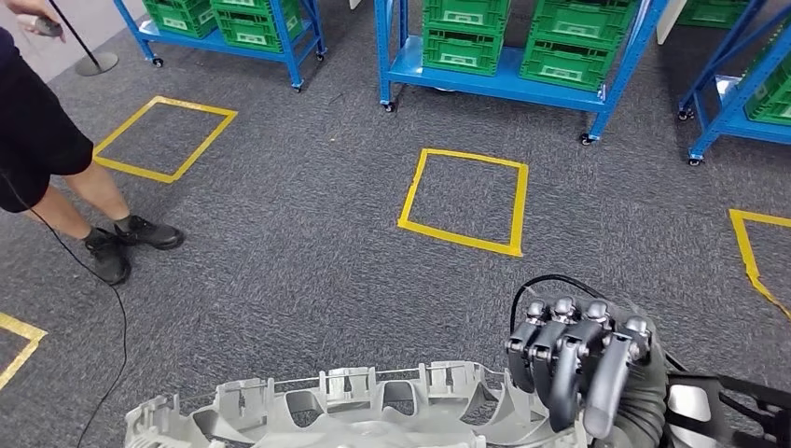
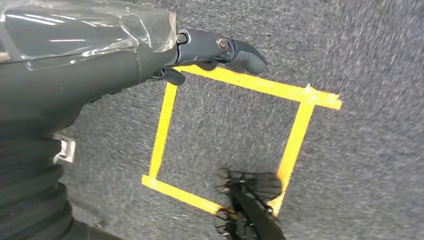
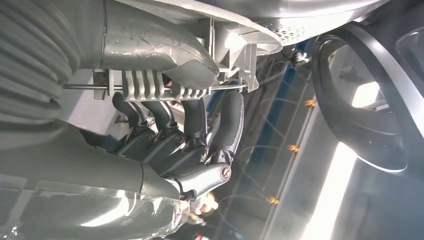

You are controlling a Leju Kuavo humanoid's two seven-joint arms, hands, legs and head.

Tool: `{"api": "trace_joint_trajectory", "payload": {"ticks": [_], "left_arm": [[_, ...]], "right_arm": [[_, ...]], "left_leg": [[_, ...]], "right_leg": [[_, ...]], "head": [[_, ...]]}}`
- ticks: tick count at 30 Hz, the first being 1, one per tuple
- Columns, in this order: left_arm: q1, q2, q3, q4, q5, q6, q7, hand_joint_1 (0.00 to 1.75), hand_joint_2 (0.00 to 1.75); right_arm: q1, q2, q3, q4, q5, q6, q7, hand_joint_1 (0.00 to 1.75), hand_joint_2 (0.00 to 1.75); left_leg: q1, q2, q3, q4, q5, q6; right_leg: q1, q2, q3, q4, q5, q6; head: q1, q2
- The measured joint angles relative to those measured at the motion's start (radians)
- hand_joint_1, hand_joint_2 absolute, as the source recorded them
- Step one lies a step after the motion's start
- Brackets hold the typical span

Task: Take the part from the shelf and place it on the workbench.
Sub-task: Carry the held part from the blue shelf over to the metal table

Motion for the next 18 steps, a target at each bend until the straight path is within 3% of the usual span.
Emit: {"api": "trace_joint_trajectory", "payload": {"ticks": [2,4,5,6,8,10,12,13,15,17,18], "left_arm": [[-0.010,-0.001,0.006,0.007,0.001,-0.002,-0.009,0.00,1.75],[-0.015,-0.002,0.011,0.017,0.003,-0.005,-0.018,0.00,1.75],[-0.015,-0.002,0.014,0.023,0.003,-0.007,-0.022,0.00,1.75],[-0.015,-0.002,0.015,0.027,0.003,-0.008,-0.026,0.00,1.75],[-0.018,0.001,0.017,0.036,0.004,-0.007,-0.034,0.00,1.75],[-0.023,0.005,0.018,0.046,0.003,-0.001,-0.041,0.00,1.75],[-0.024,0.008,0.022,0.053,0.002,0.001,-0.044,0.00,1.75],[-0.023,0.008,0.026,0.055,0.002,0.001,-0.044,0.00,1.75],[-0.025,0.007,0.034,0.058,0.000,-0.003,-0.038,0.00,1.75],[-0.029,0.005,0.041,0.058,-0.001,-0.011,-0.028,0.00,1.75],[-0.030,0.004,0.046,0.058,-0.001,-0.017,-0.021,0.00,1.75]], "right_arm": [[-0.007,-0.002,0.008,0.007,0.000,-0.001,0.000,1.54,1.75],[-0.013,-0.005,0.015,0.014,0.000,-0.002,0.000,1.54,1.75],[-0.017,-0.006,0.018,0.018,0.000,-0.002,0.000,1.54,1.75],[-0.020,-0.007,0.020,0.021,0.000,-0.002,0.000,1.54,1.75],[-0.027,-0.009,0.025,0.024,0.000,-0.003,-0.001,1.54,1.75],[-0.029,-0.010,0.030,0.027,0.000,-0.003,-0.002,1.54,1.75],[-0.030,-0.010,0.036,0.032,0.001,-0.004,-0.005,1.54,1.75],[-0.030,-0.010,0.039,0.035,0.001,-0.003,-0.006,1.54,1.75],[-0.030,-0.011,0.042,0.040,0.002,-0.003,-0.010,1.54,1.75],[-0.028,-0.013,0.044,0.045,0.001,-0.002,-0.012,1.54,1.75],[-0.026,-0.014,0.046,0.047,0.001,-0.001,-0.012,1.54,1.75]], "left_leg": [[0.006,0.035,-0.066,0.130,-0.057,-0.010],[0.012,0.043,-0.106,0.202,-0.071,-0.014],[0.013,0.046,-0.097,0.181,-0.051,-0.013],[0.012,0.054,-0.068,0.123,-0.020,-0.010],[0.003,0.104,0.003,-0.016,0.031,0.002],[-0.009,0.134,0.032,-0.079,0.042,0.012],[-0.013,0.111,0.033,-0.087,0.045,0.021],[-0.011,0.097,0.040,-0.097,0.052,0.025],[-0.005,0.069,0.055,-0.116,0.068,0.037],[-0.002,0.039,0.055,-0.121,0.075,0.043],[-0.003,0.022,0.054,-0.120,0.075,0.044]], "right_leg": [[0.002,-0.021,-0.001,0.000,-0.002,-0.004],[0.004,-0.045,-0.002,0.000,-0.003,-0.004],[0.005,-0.056,-0.001,0.000,-0.004,-0.004],[0.006,-0.067,0.000,0.000,-0.004,-0.004],[0.009,-0.087,0.002,-0.001,-0.005,-0.002],[0.012,-0.108,0.005,-0.003,-0.008,0.004],[0.012,-0.130,0.010,-0.008,-0.009,0.013],[0.011,-0.125,0.012,-0.006,-0.012,0.018],[0.009,-0.073,-0.010,0.048,-0.042,0.017],[0.008,-0.016,-0.074,0.181,-0.094,0.008],[0.008,-0.006,-0.107,0.242,-0.113,0.007]], "head": [[-0.005,0.000],[-0.005,0.000],[-0.005,0.000],[-0.005,0.000],[-0.005,0.000],[-0.005,0.000],[-0.005,0.000],[-0.004,0.000],[0.000,0.000],[0.004,0.000],[0.005,0.000]]}}
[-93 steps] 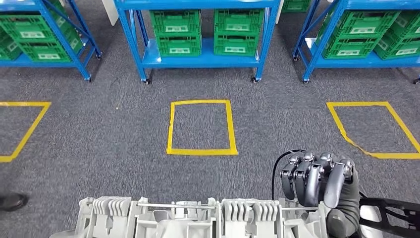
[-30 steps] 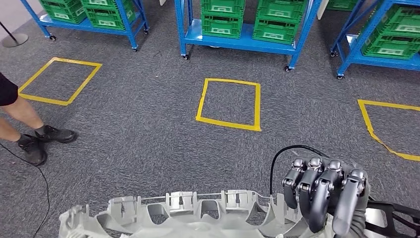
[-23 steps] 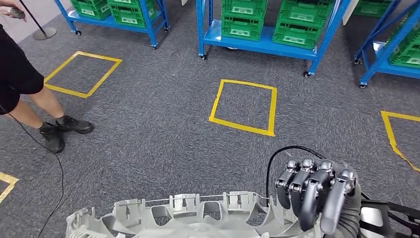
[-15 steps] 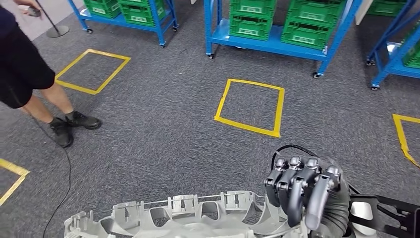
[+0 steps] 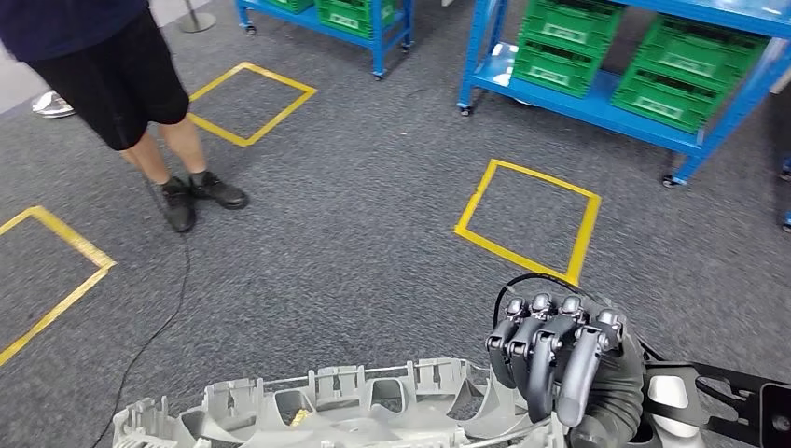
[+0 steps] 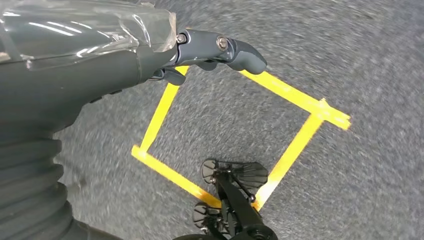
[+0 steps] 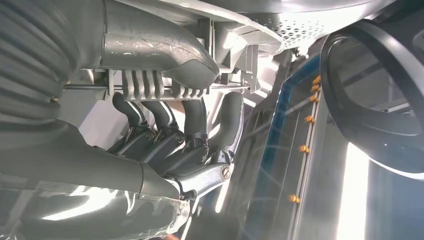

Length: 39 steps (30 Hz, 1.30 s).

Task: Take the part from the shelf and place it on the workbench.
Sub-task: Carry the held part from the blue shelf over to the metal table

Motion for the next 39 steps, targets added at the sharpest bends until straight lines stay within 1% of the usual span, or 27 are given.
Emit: {"api": "trace_joint_trajectory", "payload": {"ticks": [1,2,3,5,7,9,10,12,14,15,16,17,18,19,20,21,23,25,27,29,31,32,33,35,36,38,39], "left_arm": [[-0.001,-0.001,0.007,0.000,0.001,-0.007,0.008,0.00,1.75],[-0.001,-0.002,0.014,-0.001,0.004,-0.013,0.018,0.00,1.75],[-0.001,-0.002,0.020,-0.001,0.009,-0.018,0.026,0.00,1.75],[-0.002,-0.001,0.024,-0.003,0.023,-0.027,0.037,0.00,1.75],[-0.002,-0.001,0.024,-0.009,0.039,-0.035,0.044,0.00,1.75],[0.001,-0.001,0.025,-0.015,0.051,-0.040,0.050,0.00,1.75],[0.002,-0.001,0.026,-0.018,0.054,-0.042,0.051,0.00,1.75],[0.002,0.000,0.026,-0.026,0.060,-0.051,0.052,0.00,1.75],[-0.001,0.001,0.026,-0.032,0.066,-0.061,0.054,0.00,1.75],[-0.001,0.001,0.026,-0.034,0.068,-0.064,0.056,0.00,1.75],[-0.001,0.001,0.026,-0.035,0.071,-0.067,0.058,0.00,1.75],[0.000,0.000,0.026,-0.036,0.072,-0.069,0.060,0.00,1.75],[0.000,0.000,0.026,-0.036,0.073,-0.070,0.062,0.00,1.75],[0.001,0.000,0.026,-0.038,0.073,-0.071,0.063,0.00,1.75],[0.000,0.001,0.026,-0.041,0.073,-0.071,0.063,0.00,1.75],[0.000,0.002,0.025,-0.044,0.073,-0.073,0.063,0.00,1.75],[-0.001,0.003,0.025,-0.049,0.074,-0.076,0.063,0.00,1.75],[0.002,0.004,0.026,-0.052,0.073,-0.079,0.063,0.00,1.75],[0.003,0.002,0.026,-0.056,0.073,-0.080,0.063,0.00,1.75],[-0.002,0.000,0.026,-0.056,0.073,-0.082,0.063,0.00,1.75],[-0.004,-0.001,0.026,-0.056,0.071,-0.082,0.063,0.00,1.75],[-0.003,-0.001,0.026,-0.056,0.069,-0.082,0.063,0.00,1.75],[-0.003,-0.001,0.026,-0.056,0.067,-0.081,0.063,0.00,1.75],[-0.002,-0.001,0.026,-0.056,0.066,-0.080,0.063,0.00,1.75],[-0.002,-0.001,0.026,-0.056,0.065,-0.079,0.063,0.00,1.75],[0.000,0.000,0.026,-0.057,0.063,-0.078,0.063,0.00,1.75],[0.002,-0.001,0.026,-0.057,0.061,-0.077,0.063,0.00,1.75]], "right_arm": [[0.001,0.000,0.002,0.003,0.000,0.001,0.000,1.54,1.75],[0.002,0.000,0.003,0.006,-0.001,0.001,0.000,1.54,1.75],[0.002,-0.001,0.005,0.008,-0.001,0.002,0.000,1.54,1.75],[0.002,0.000,0.008,0.009,-0.002,0.002,0.000,1.54,1.75],[0.002,0.000,0.012,0.010,-0.002,0.002,0.000,1.54,1.75],[0.001,0.001,0.014,0.010,-0.002,0.001,0.000,1.54,1.75],[0.000,0.001,0.014,0.010,-0.003,0.001,0.000,1.54,1.75],[-0.001,0.002,0.016,0.011,-0.004,0.001,0.000,1.54,1.75],[0.001,0.002,0.016,0.011,-0.006,0.001,0.000,1.54,1.75],[0.002,0.002,0.016,0.011,-0.007,0.001,0.000,1.54,1.75],[0.002,0.002,0.016,0.012,-0.008,0.001,0.000,1.54,1.75],[0.002,0.002,0.017,0.012,-0.008,0.001,0.001,1.54,1.75],[0.002,0.002,0.017,0.013,-0.008,0.001,0.001,1.54,1.75],[0.002,0.002,0.018,0.013,-0.008,0.001,0.001,1.54,1.75],[0.001,0.002,0.019,0.013,-0.008,0.001,0.002,1.54,1.75],[0.000,0.002,0.020,0.013,-0.008,0.001,0.003,1.54,1.75],[-0.003,0.003,0.022,0.014,-0.008,0.001,0.006,1.54,1.75],[-0.006,0.007,0.024,0.015,-0.008,0.001,0.009,1.54,1.75],[-0.011,0.009,0.026,0.015,-0.010,0.001,0.012,1.54,1.75],[-0.013,0.008,0.029,0.016,-0.012,0.002,0.015,1.54,1.75],[-0.014,0.007,0.031,0.018,-0.013,0.002,0.018,1.54,1.75],[-0.014,0.006,0.032,0.018,-0.013,0.002,0.020,1.54,1.75],[-0.015,0.006,0.033,0.018,-0.013,0.002,0.022,1.54,1.75],[-0.018,0.005,0.036,0.018,-0.013,0.002,0.023,1.54,1.75],[-0.019,0.004,0.037,0.018,-0.013,0.001,0.023,1.54,1.75],[-0.023,0.004,0.039,0.018,-0.013,0.000,0.023,1.54,1.75],[-0.024,0.004,0.040,0.018,-0.013,-0.001,0.023,1.54,1.75]], "left_leg": [[-0.001,-0.017,0.000,0.001,0.000,0.000],[-0.001,-0.033,0.000,0.002,0.000,0.000],[0.000,-0.050,0.000,0.004,-0.001,-0.002],[0.000,-0.081,-0.003,0.016,-0.007,-0.010],[-0.001,-0.105,-0.013,0.029,-0.014,-0.020],[0.002,-0.120,-0.022,0.033,-0.017,-0.028],[0.003,-0.116,-0.026,0.037,-0.019,-0.031],[0.004,-0.066,-0.051,0.088,-0.048,-0.041],[0.007,-0.002,-0.116,0.212,-0.105,-0.051],[0.011,0.013,-0.152,0.279,-0.128,-0.055],[0.013,0.019,-0.178,0.320,-0.137,-0.056],[0.014,0.022,-0.184,0.326,-0.128,-0.056],[0.014,0.026,-0.168,0.288,-0.102,-0.053],[0.011,0.038,-0.134,0.221,-0.069,-0.047],[0.005,0.065,-0.095,0.147,-0.042,-0.038],[-0.002,0.089,-0.063,0.088,-0.024,-0.030],[-0.013,0.115,-0.040,0.041,-0.018,-0.020],[-0.012,0.089,-0.035,0.031,-0.012,-0.015],[-0.005,0.059,-0.021,0.012,0.000,-0.009],[-0.002,0.028,-0.012,0.003,0.007,-0.004],[-0.002,-0.005,-0.013,0.004,0.008,-0.003],[-0.002,-0.022,-0.013,0.005,0.007,-0.004],[0.000,-0.040,-0.012,0.007,0.006,-0.005],[0.004,-0.073,-0.012,0.015,0.000,-0.014],[0.005,-0.087,-0.015,0.023,-0.005,-0.021],[0.006,-0.106,-0.023,0.033,-0.012,-0.032],[0.007,-0.112,-0.026,0.034,-0.013,-0.036]], "right_leg": [[0.000,0.004,-0.021,0.035,-0.006,0.003],[-0.001,0.006,-0.023,0.028,0.006,0.010],[-0.002,0.010,-0.005,-0.020,0.033,0.019],[-0.006,0.044,0.055,-0.162,0.094,0.032],[-0.007,0.067,0.089,-0.237,0.124,0.023],[-0.004,0.053,0.091,-0.241,0.128,0.005],[-0.004,0.044,0.093,-0.242,0.128,0.000],[-0.006,0.023,0.098,-0.245,0.127,-0.012],[-0.001,0.000,0.101,-0.245,0.122,-0.020],[0.001,-0.012,0.102,-0.245,0.120,-0.022],[0.002,-0.025,0.102,-0.245,0.118,-0.023],[0.004,-0.037,0.103,-0.245,0.117,-0.024],[0.005,-0.050,0.105,-0.245,0.114,-0.023],[0.007,-0.062,0.107,-0.245,0.112,-0.023],[0.009,-0.072,0.111,-0.245,0.110,-0.021],[0.011,-0.083,0.114,-0.245,0.106,-0.019],[0.011,-0.104,0.119,-0.246,0.101,-0.011],[0.011,-0.120,0.122,-0.249,0.097,-0.002],[0.008,-0.081,0.112,-0.222,0.079,0.000],[0.006,-0.021,0.061,-0.116,0.034,-0.006],[0.005,-0.003,-0.004,0.000,0.000,-0.007],[0.004,0.000,-0.019,0.016,0.004,-0.002],[0.003,0.003,-0.013,-0.009,0.024,0.008],[-0.004,0.026,0.038,-0.136,0.086,0.027],[-0.006,0.038,0.063,-0.191,0.110,0.029],[-0.002,0.049,0.084,-0.234,0.127,0.015],[0.001,0.041,0.086,-0.235,0.128,0.006]], "head": [[0.000,0.000],[0.000,0.000],[0.000,0.000],[0.000,0.000],[0.000,0.000],[-0.001,0.000],[0.000,0.000],[-0.008,0.000],[-0.016,0.000],[-0.017,0.000],[-0.017,0.000],[-0.017,0.000],[-0.017,0.000],[-0.017,0.000],[-0.017,0.000],[-0.016,0.000],[-0.015,0.000],[-0.015,0.000],[-0.013,0.000],[-0.009,0.000],[-0.007,0.000],[-0.007,0.000],[-0.007,0.000],[-0.006,0.000],[-0.006,0.000],[-0.005,0.000],[-0.005,0.000]]}}
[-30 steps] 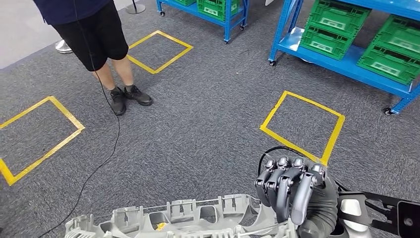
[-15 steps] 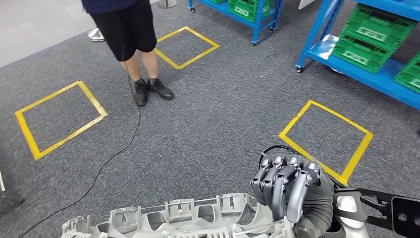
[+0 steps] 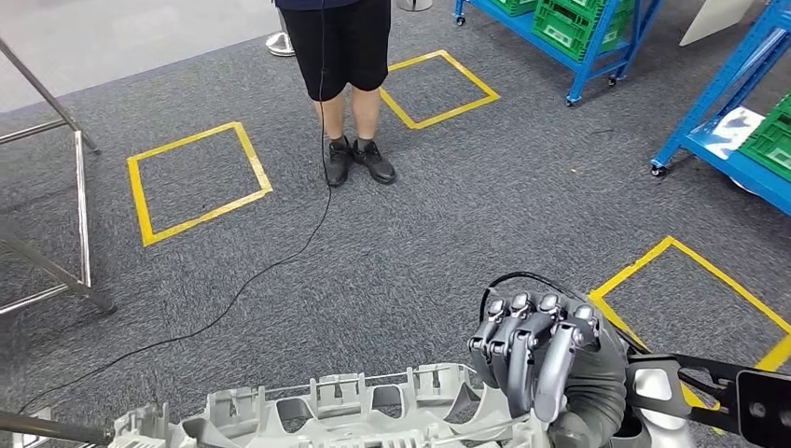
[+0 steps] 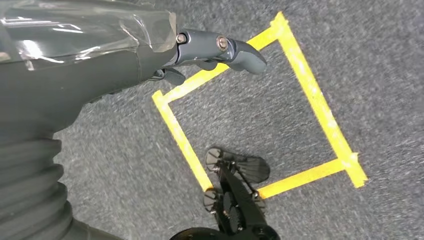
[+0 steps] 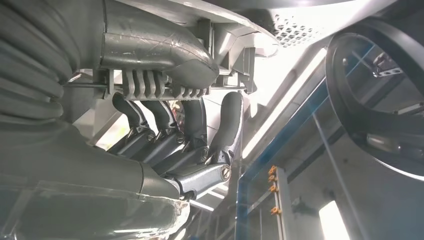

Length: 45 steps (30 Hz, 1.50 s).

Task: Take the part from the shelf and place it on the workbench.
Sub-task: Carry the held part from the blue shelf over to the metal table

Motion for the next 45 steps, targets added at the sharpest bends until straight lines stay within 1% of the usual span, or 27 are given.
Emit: {"api": "trace_joint_trajectory", "payload": {"ticks": [1,3,5,7,8,9,10,12,14,16,17,18,20,22,23,24,25,27,29,32,34,36,38,39,41,43,45], "left_arm": [[0.002,0.000,0.000,0.000,-0.002,0.001,0.000,0.00,1.75],[0.003,0.000,0.000,0.000,-0.007,0.005,-0.003,0.00,1.75],[-0.003,0.000,0.000,0.000,-0.009,0.006,-0.007,0.00,1.75],[-0.006,-0.001,0.000,0.001,-0.017,0.007,-0.012,0.00,1.75],[-0.006,-0.001,0.000,0.001,-0.022,0.007,-0.014,0.00,1.75],[-0.005,-0.002,0.000,0.002,-0.025,0.007,-0.016,0.00,1.75],[-0.005,-0.002,0.000,0.002,-0.027,0.007,-0.017,0.00,1.75],[-0.007,0.000,0.000,0.001,-0.028,0.007,-0.020,0.00,1.75],[-0.009,0.001,0.000,0.001,-0.032,0.008,-0.024,0.00,1.75],[-0.008,0.002,0.000,0.001,-0.040,0.007,-0.030,0.00,1.75],[-0.006,0.002,0.000,0.001,-0.046,0.006,-0.034,0.00,1.75],[-0.006,0.001,0.000,0.001,-0.050,0.005,-0.037,0.00,1.75],[-0.008,0.000,-0.001,0.002,-0.059,0.002,-0.042,0.00,1.75],[-0.012,-0.002,-0.001,0.004,-0.069,0.000,-0.047,0.00,1.75],[-0.011,-0.002,0.000,0.004,-0.073,-0.001,-0.050,0.00,1.75],[-0.011,-0.002,0.000,0.004,-0.076,-0.003,-0.052,0.00,1.75],[-0.010,-0.002,0.000,0.004,-0.078,-0.005,-0.054,0.00,1.75],[-0.009,-0.002,0.000,0.002,-0.081,-0.010,-0.057,0.00,1.75],[-0.007,-0.002,0.000,-0.006,-0.084,-0.016,-0.061,0.00,1.75],[0.002,-0.001,0.000,-0.024,-0.089,-0.030,-0.065,0.00,1.75],[0.004,0.000,0.000,-0.038,-0.085,-0.036,-0.062,0.00,1.75],[0.000,0.001,0.000,-0.050,-0.076,-0.041,-0.055,0.00,1.75],[0.000,0.001,0.000,-0.058,-0.069,-0.045,-0.046,0.00,1.75],[0.000,0.000,0.000,-0.061,-0.066,-0.048,-0.042,0.00,1.75],[0.001,0.001,0.000,-0.071,-0.062,-0.053,-0.036,0.00,1.75],[0.000,0.002,0.000,-0.083,-0.058,-0.058,-0.032,0.00,1.75],[-0.001,0.003,0.000,-0.087,-0.054,-0.059,-0.029,0.00,1.75]], "right_arm": [[-0.001,0.000,0.000,0.000,0.001,-0.001,0.000,1.54,1.75],[-0.003,0.001,0.001,0.000,0.003,-0.003,-0.001,1.54,1.75],[-0.003,0.001,0.001,-0.001,0.005,-0.006,-0.002,1.54,1.75],[-0.002,0.001,0.002,-0.001,0.008,-0.010,-0.002,1.54,1.75],[-0.001,0.001,0.002,-0.001,0.010,-0.012,-0.003,1.54,1.75],[-0.001,0.001,0.003,-0.001,0.011,-0.014,-0.003,1.54,1.75],[0.000,0.001,0.003,-0.001,0.012,-0.015,-0.003,1.54,1.75],[0.000,0.001,0.004,-0.001,0.014,-0.016,-0.004,1.54,1.75],[0.002,0.001,0.004,-0.003,0.015,-0.017,-0.005,1.54,1.75],[0.005,0.003,0.004,-0.004,0.016,-0.017,-0.007,1.54,1.75],[0.006,0.003,0.004,-0.005,0.017,-0.017,-0.008,1.54,1.75],[0.009,0.004,0.003,-0.006,0.016,-0.016,-0.009,1.54,1.75],[0.018,0.003,-0.001,-0.008,0.015,-0.013,-0.013,1.54,1.75],[0.031,0.001,-0.005,-0.009,0.014,-0.008,-0.017,1.54,1.75],[0.036,0.001,-0.007,-0.009,0.013,-0.005,-0.019,1.54,1.75],[0.040,0.001,-0.010,-0.009,0.013,-0.002,-0.020,1.54,1.75],[0.042,0.001,-0.014,-0.009,0.012,0.001,-0.021,1.54,1.75],[0.044,0.000,-0.020,-0.010,0.010,0.004,-0.022,1.54,1.75],[0.045,0.001,-0.024,-0.012,0.005,0.004,-0.024,1.54,1.75],[0.045,0.005,-0.026,-0.014,0.000,0.004,-0.031,1.54,1.75],[0.047,0.008,-0.026,-0.014,-0.004,0.007,-0.036,1.54,1.75],[0.050,0.013,-0.027,-0.015,-0.006,0.010,-0.037,1.54,1.75],[0.053,0.017,-0.027,-0.015,-0.009,0.010,-0.036,1.54,1.75],[0.055,0.019,-0.028,-0.015,-0.010,0.010,-0.036,1.54,1.75],[0.056,0.022,-0.029,-0.015,-0.014,0.012,-0.035,1.54,1.75],[0.057,0.023,-0.031,-0.015,-0.016,0.017,-0.035,1.54,1.75],[0.060,0.024,-0.033,-0.015,-0.018,0.023,-0.035,1.54,1.75]], "left_leg": [[0.002,0.001,-0.003,0.001,-0.001,-0.003],[0.002,0.046,-0.018,0.034,-0.019,-0.010],[0.002,0.109,-0.072,0.144,-0.069,-0.017],[0.006,0.130,-0.144,0.272,-0.113,-0.019],[0.006,0.132,-0.162,0.297,-0.114,-0.018],[0.006,0.134,-0.159,0.283,-0.097,-0.015],[0.004,0.141,-0.135,0.229,-0.066,-0.009],[-0.010,0.190,-0.062,0.089,-0.012,0.011],[-0.023,0.222,-0.026,0.020,0.003,0.024],[-0.026,0.203,-0.022,0.010,0.004,0.028],[-0.024,0.189,-0.014,-0.001,0.009,0.030],[-0.020,0.175,-0.005,-0.012,0.016,0.033],[-0.013,0.145,0.008,-0.028,0.027,0.038],[-0.011,0.113,0.008,-0.028,0.028,0.040],[-0.011,0.095,0.009,-0.028,0.028,0.040],[-0.010,0.078,0.009,-0.027,0.027,0.039],[-0.009,0.061,0.010,-0.025,0.026,0.037],[-0.008,0.030,0.009,-0.018,0.021,0.029],[-0.008,0.009,0.003,-0.009,0.016,0.017],[-0.004,-0.001,-0.008,-0.002,0.013,0.003],[-0.004,0.050,-0.032,0.046,-0.013,-0.006],[-0.002,0.110,-0.096,0.169,-0.069,-0.014],[0.004,0.128,-0.162,0.284,-0.106,-0.018],[0.006,0.131,-0.171,0.294,-0.100,-0.018],[0.005,0.148,-0.124,0.198,-0.044,-0.012],[-0.006,0.199,-0.052,0.063,0.003,0.002],[-0.016,0.223,-0.026,0.013,0.008,0.013]], "right_leg": [[0.001,-0.008,0.001,0.000,0.000,-0.007],[0.000,-0.023,0.006,-0.002,-0.001,-0.018],[0.003,-0.042,0.012,-0.003,-0.006,-0.027],[0.010,-0.064,0.014,-0.002,-0.010,-0.033],[0.013,-0.076,0.015,-0.002,-0.012,-0.036],[0.016,-0.087,0.017,-0.002,-0.015,-0.037],[0.019,-0.099,0.019,-0.003,-0.017,-0.038],[0.025,-0.120,0.026,-0.004,-0.022,-0.036],[0.027,-0.140,0.031,-0.006,-0.028,-0.030],[0.026,-0.160,0.037,-0.011,-0.031,-0.023],[0.025,-0.152,0.039,-0.008,-0.034,-0.019],[0.024,-0.130,0.034,0.006,-0.043,-0.018],[0.021,-0.067,-0.007,0.097,-0.083,-0.020],[0.017,-0.041,-0.075,0.224,-0.126,-0.020],[0.015,-0.038,-0.097,0.256,-0.131,-0.015],[0.012,-0.037,-0.100,0.251,-0.120,-0.007],[0.009,-0.033,-0.083,0.203,-0.093,0.004],[0.003,-0.002,-0.024,0.064,-0.030,0.020],[0.003,0.024,0.010,-0.008,0.000,0.010],[0.008,0.006,0.016,-0.012,0.004,-0.016],[0.007,-0.016,0.022,-0.015,0.002,-0.028],[0.011,-0.041,0.027,-0.016,-0.004,-0.038],[0.016,-0.067,0.028,-0.016,-0.009,-0.043],[0.018,-0.080,0.030,-0.016,-0.012,-0.044],[0.022,-0.105,0.035,-0.016,-0.018,-0.043],[0.027,-0.126,0.044,-0.017,-0.025,-0.039],[0.029,-0.146,0.049,-0.018,-0.032,-0.029]], "head": [[0.000,0.000],[-0.004,0.000],[-0.010,0.000],[-0.011,0.000],[-0.011,0.000],[-0.011,0.000],[-0.011,0.000],[-0.010,0.000],[-0.010,0.000],[-0.010,0.000],[-0.009,0.000],[-0.009,0.000],[-0.006,0.000],[-0.004,0.000],[-0.004,0.000],[-0.004,0.000],[-0.004,0.000],[-0.003,0.000],[-0.003,0.000],[-0.004,0.000],[-0.007,0.000],[-0.011,0.000],[-0.011,0.000],[-0.011,0.000],[-0.011,0.000],[-0.010,0.000],[-0.010,0.000]]}}
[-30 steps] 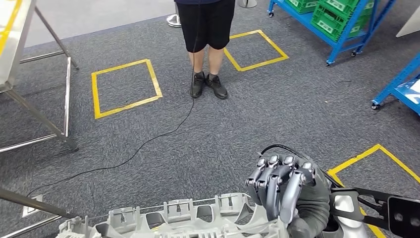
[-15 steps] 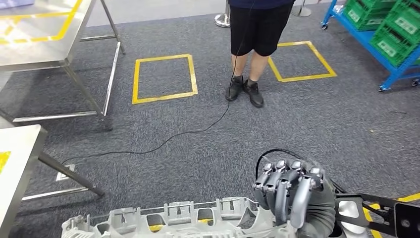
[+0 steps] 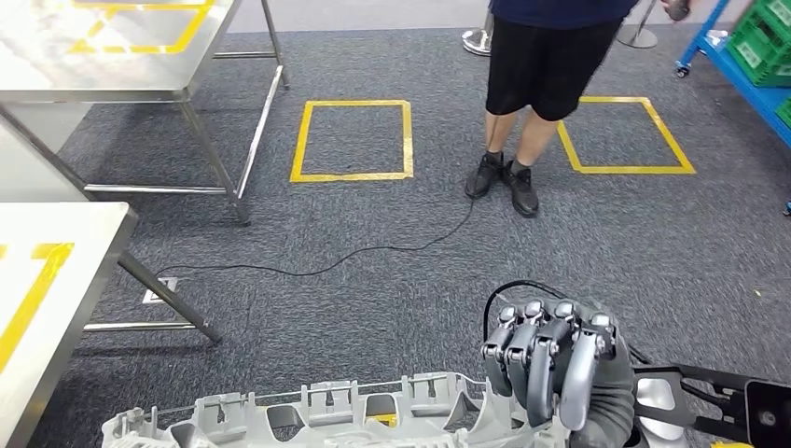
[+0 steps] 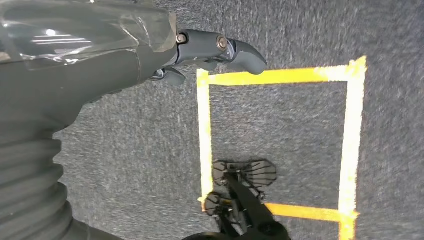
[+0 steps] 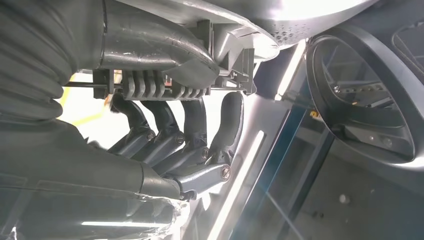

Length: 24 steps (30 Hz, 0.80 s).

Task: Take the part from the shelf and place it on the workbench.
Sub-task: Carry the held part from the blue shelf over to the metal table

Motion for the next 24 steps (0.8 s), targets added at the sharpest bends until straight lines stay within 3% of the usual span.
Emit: {"api": "trace_joint_trajectory", "payload": {"ticks": [2,4,6,8,9,10,12,13,15,16,17,19,21,23,24], "left_arm": [[0.003,0.001,0.000,0.000,0.006,0.003,0.004,0.00,1.75],[0.003,-0.001,0.000,0.000,0.013,0.008,0.007,0.00,1.75],[-0.003,-0.003,0.000,0.001,0.016,0.013,0.008,0.00,1.75],[-0.006,-0.004,0.000,0.004,0.016,0.018,0.010,0.00,1.75],[-0.005,-0.005,0.000,0.006,0.017,0.021,0.012,0.00,1.75],[-0.005,-0.005,0.000,0.008,0.017,0.024,0.014,0.00,1.75],[-0.004,-0.006,0.000,0.012,0.020,0.029,0.017,0.00,1.75],[-0.004,-0.006,0.000,0.014,0.023,0.031,0.018,0.00,1.75],[-0.002,-0.006,0.000,0.018,0.036,0.037,0.027,0.00,1.75],[0.000,-0.007,0.000,0.020,0.047,0.039,0.036,0.00,1.75],[0.001,-0.007,0.000,0.022,0.058,0.040,0.046,0.00,1.75],[0.002,-0.008,0.001,0.028,0.070,0.042,0.059,0.00,1.75],[-0.003,-0.008,0.000,0.036,0.069,0.049,0.062,0.00,1.75],[-0.006,-0.009,0.000,0.046,0.059,0.057,0.060,0.00,1.75],[-0.005,-0.009,0.000,0.050,0.053,0.062,0.058,0.00,1.75]], "right_arm": [[0.002,0.002,-0.001,0.000,-0.001,0.004,0.000,1.54,1.75],[0.004,0.004,-0.002,0.000,-0.002,0.008,0.000,1.54,1.75],[0.007,0.003,-0.003,0.002,-0.002,0.012,0.000,1.54,1.75],[0.012,0.002,-0.003,0.004,-0.002,0.013,0.000,1.54,1.75],[0.014,0.001,-0.003,0.005,-0.001,0.013,0.000,1.54,1.75],[0.015,0.001,-0.003,0.005,0.000,0.013,0.001,1.54,1.75],[0.016,-0.001,-0.002,0.006,0.003,0.013,0.001,1.54,1.75],[0.017,-0.002,-0.002,0.006,0.004,0.013,0.001,1.54,1.75],[0.017,-0.003,-0.002,0.008,0.005,0.013,0.001,1.54,1.75],[0.017,-0.004,-0.001,0.009,0.005,0.014,0.000,1.54,1.75],[0.017,-0.004,-0.001,0.011,0.005,0.014,0.000,1.54,1.75],[0.017,-0.005,-0.001,0.013,0.006,0.014,0.000,1.54,1.75],[0.019,-0.006,-0.001,0.015,0.006,0.014,-0.003,1.54,1.75],[0.023,-0.007,-0.001,0.017,0.006,0.015,-0.006,1.54,1.75],[0.026,-0.007,-0.002,0.019,0.006,0.015,-0.007,1.54,1.75]], "left_leg": [[0.001,-0.025,0.006,-0.009,0.003,0.007],[0.008,-0.053,0.024,-0.028,0.013,0.016],[0.013,-0.083,0.036,-0.037,0.018,0.022],[0.014,-0.116,0.036,-0.037,0.017,0.022],[0.015,-0.133,0.037,-0.036,0.017,0.022],[0.016,-0.151,0.038,-0.036,0.015,0.020],[0.019,-0.185,0.040,-0.031,0.011,0.013],[0.019,-0.199,0.039,-0.026,0.007,0.007],[0.018,-0.219,0.032,-0.019,0.001,-0.005],[0.018,-0.227,0.028,-0.018,0.001,-0.010],[0.020,-0.230,0.025,-0.018,0.000,-0.014],[0.020,-0.190,0.010,0.009,-0.016,-0.022],[0.019,-0.122,-0.042,0.114,-0.067,-0.029],[0.022,-0.094,-0.116,0.252,-0.120,-0.032],[0.023,-0.092,-0.138,0.286,-0.125,-0.032]], "right_leg": [[-0.002,-0.016,0.005,-0.001,-0.006,0.009],[-0.005,0.022,-0.004,0.032,-0.025,0.013],[-0.009,0.085,-0.057,0.143,-0.070,0.010],[-0.014,0.107,-0.130,0.265,-0.107,0.013],[-0.017,0.109,-0.148,0.285,-0.104,0.020],[-0.021,0.111,-0.147,0.262,-0.084,0.031],[-0.030,0.132,-0.096,0.125,-0.013,0.053],[-0.033,0.149,-0.069,0.061,0.017,0.057],[-0.032,0.169,-0.044,0.004,0.043,0.046],[-0.028,0.165,-0.043,0.004,0.043,0.037],[-0.028,0.156,-0.042,0.004,0.044,0.030],[-0.029,0.137,-0.038,0.002,0.043,0.017],[-0.026,0.114,-0.032,0.000,0.038,0.006],[-0.019,0.089,-0.030,0.000,0.033,-0.001],[-0.016,0.076,-0.029,0.000,0.030,-0.003]], "head": [[0.000,0.000],[0.002,0.000],[0.007,0.000],[0.009,0.000],[0.009,0.000],[0.009,0.000],[0.009,0.000],[0.010,0.000],[0.011,0.000],[0.012,0.000],[0.011,0.000],[0.008,0.000],[0.004,0.000],[0.002,0.000],[0.002,0.000]]}}
